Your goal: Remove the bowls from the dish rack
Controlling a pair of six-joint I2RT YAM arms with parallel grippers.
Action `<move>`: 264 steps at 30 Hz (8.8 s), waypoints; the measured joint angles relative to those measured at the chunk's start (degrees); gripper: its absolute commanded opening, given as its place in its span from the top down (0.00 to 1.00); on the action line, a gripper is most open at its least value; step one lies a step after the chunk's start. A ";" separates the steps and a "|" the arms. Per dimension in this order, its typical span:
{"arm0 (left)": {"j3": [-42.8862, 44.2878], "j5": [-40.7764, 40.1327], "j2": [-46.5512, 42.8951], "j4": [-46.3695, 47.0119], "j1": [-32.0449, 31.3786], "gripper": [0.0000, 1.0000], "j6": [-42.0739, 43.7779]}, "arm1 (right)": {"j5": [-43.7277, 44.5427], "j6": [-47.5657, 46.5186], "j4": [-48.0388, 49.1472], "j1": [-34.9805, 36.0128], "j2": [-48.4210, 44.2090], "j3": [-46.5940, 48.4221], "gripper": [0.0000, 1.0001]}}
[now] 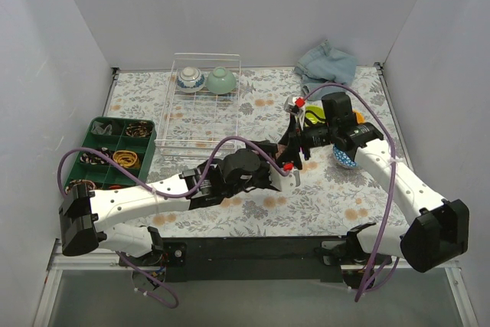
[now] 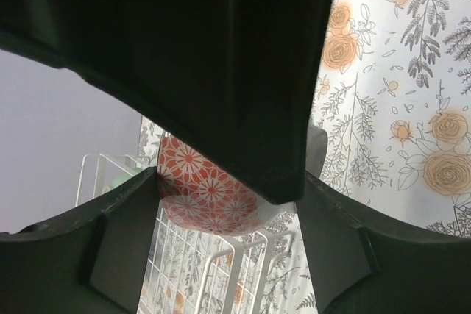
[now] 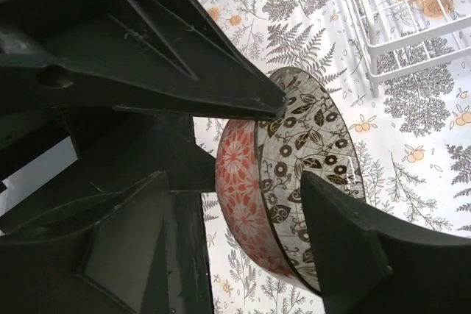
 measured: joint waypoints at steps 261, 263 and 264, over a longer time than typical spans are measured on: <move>-8.61 20.57 18.49 10.91 50.03 0.28 -114.09 | 47.78 10.51 -1.16 0.13 -23.47 -16.79 0.07; -8.63 20.76 18.47 10.93 50.05 0.37 -114.75 | 47.78 10.51 -1.16 0.13 -23.47 -16.79 0.07; -8.63 20.87 18.45 10.97 50.05 0.41 -115.03 | 47.78 10.51 -1.16 0.13 -23.47 -16.79 0.07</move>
